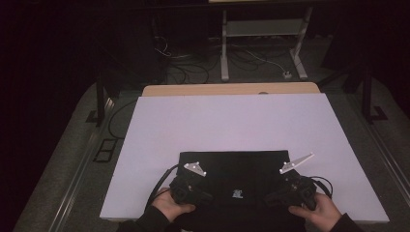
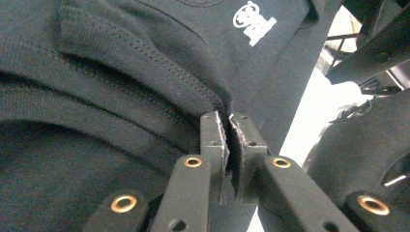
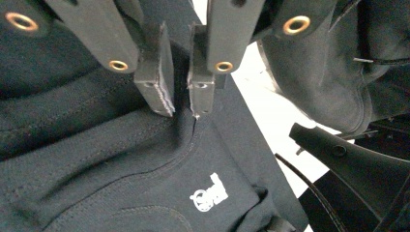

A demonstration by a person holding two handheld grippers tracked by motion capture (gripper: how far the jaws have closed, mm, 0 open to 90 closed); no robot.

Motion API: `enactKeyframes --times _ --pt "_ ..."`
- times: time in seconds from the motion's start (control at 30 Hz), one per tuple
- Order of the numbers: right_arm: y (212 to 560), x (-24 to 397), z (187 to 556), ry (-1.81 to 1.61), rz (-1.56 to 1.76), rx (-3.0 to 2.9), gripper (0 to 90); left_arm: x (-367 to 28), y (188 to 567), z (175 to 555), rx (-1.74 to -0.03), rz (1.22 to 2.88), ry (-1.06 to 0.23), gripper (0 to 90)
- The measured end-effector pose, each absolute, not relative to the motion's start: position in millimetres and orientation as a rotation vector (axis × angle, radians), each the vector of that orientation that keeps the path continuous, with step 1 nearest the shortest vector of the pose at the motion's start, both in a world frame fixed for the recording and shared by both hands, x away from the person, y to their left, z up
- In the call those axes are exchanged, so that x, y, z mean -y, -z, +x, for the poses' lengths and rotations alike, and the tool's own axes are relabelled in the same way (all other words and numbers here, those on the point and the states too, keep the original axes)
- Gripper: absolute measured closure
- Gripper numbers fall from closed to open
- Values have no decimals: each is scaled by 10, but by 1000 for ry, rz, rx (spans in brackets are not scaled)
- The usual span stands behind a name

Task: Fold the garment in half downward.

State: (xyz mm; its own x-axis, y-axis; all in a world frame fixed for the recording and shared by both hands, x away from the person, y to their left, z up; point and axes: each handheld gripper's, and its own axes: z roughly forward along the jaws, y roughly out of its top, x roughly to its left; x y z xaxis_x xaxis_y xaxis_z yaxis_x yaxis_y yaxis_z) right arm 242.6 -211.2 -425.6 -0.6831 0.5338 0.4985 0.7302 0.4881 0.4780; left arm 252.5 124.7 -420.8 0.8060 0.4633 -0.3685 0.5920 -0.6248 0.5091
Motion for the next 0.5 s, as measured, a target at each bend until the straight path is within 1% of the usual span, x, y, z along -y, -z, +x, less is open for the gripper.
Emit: enactKeyframes --times 0.17,0.23,0.5 --pt "4207 2107 2370 1013 -1057 2475 743 -1286 4146 2496 -743 2349 245 729" --pt "4180 2113 2353 1023 -1059 2481 700 -1304 4123 2486 -741 2345 226 663" --pt "4048 2159 2327 1076 -1065 2525 553 -1381 4035 2517 -739 2322 194 477"
